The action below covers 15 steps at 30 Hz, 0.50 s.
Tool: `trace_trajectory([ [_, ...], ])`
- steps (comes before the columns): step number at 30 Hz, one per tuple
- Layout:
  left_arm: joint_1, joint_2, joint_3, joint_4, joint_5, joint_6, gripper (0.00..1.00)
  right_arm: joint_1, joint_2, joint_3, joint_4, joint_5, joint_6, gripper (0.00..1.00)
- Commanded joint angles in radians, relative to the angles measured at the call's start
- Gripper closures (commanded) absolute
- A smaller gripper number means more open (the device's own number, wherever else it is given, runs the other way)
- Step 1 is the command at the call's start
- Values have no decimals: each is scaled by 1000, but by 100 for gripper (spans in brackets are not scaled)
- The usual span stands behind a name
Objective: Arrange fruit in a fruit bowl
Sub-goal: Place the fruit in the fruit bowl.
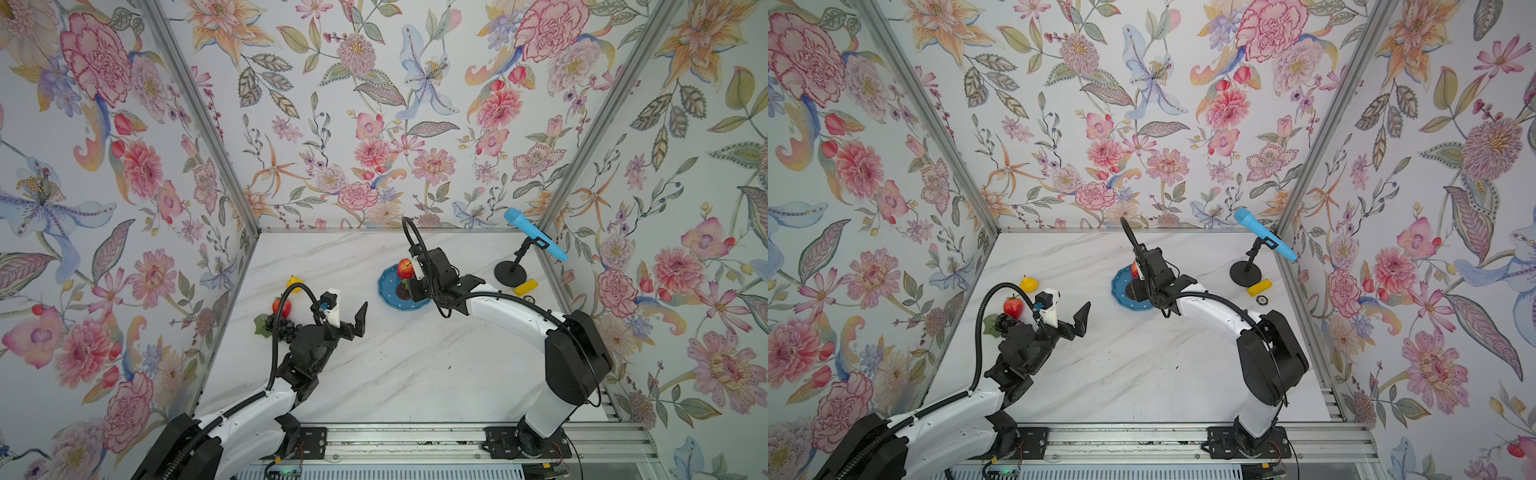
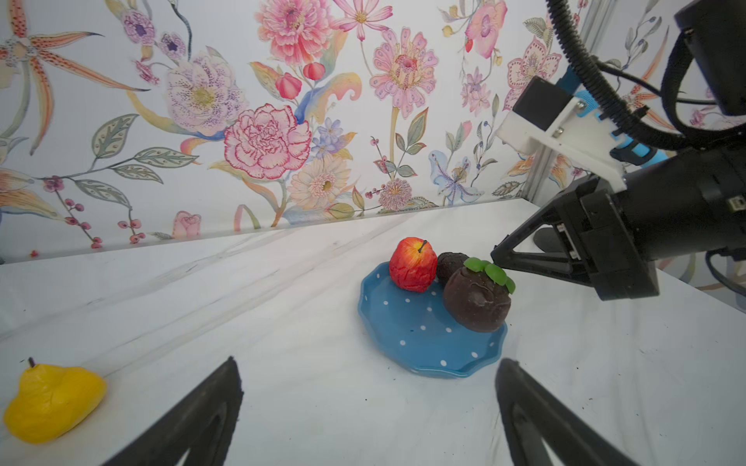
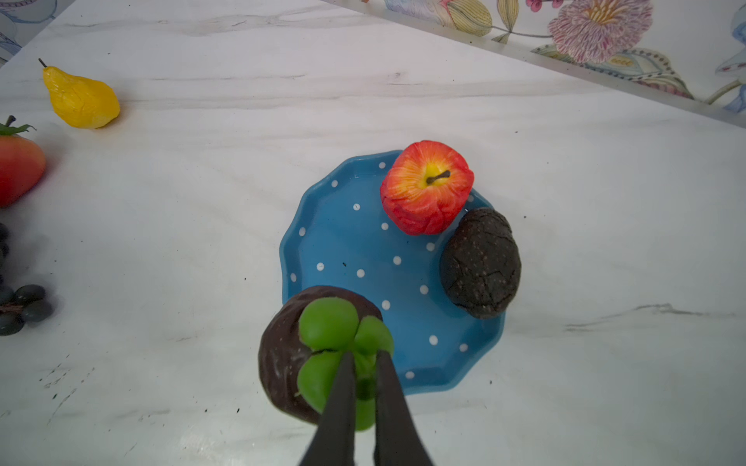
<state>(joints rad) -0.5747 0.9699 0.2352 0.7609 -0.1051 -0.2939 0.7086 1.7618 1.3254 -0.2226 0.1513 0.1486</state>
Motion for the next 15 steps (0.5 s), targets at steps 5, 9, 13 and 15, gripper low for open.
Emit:
trace_trajectory([
  [5,22,-55,-47,-20,-96,-32,1,45,204,242,-103,155,-154,97],
  [9,25,-66,-98,-10,-98,-31,1,59,299,350,-147,203,-196,98],
  [13,26,-67,-115,0,-99,-24,1,67,367,423,-165,237,-227,98],
  [15,26,-65,-121,6,-97,-20,1,72,400,462,-179,256,-244,98],
])
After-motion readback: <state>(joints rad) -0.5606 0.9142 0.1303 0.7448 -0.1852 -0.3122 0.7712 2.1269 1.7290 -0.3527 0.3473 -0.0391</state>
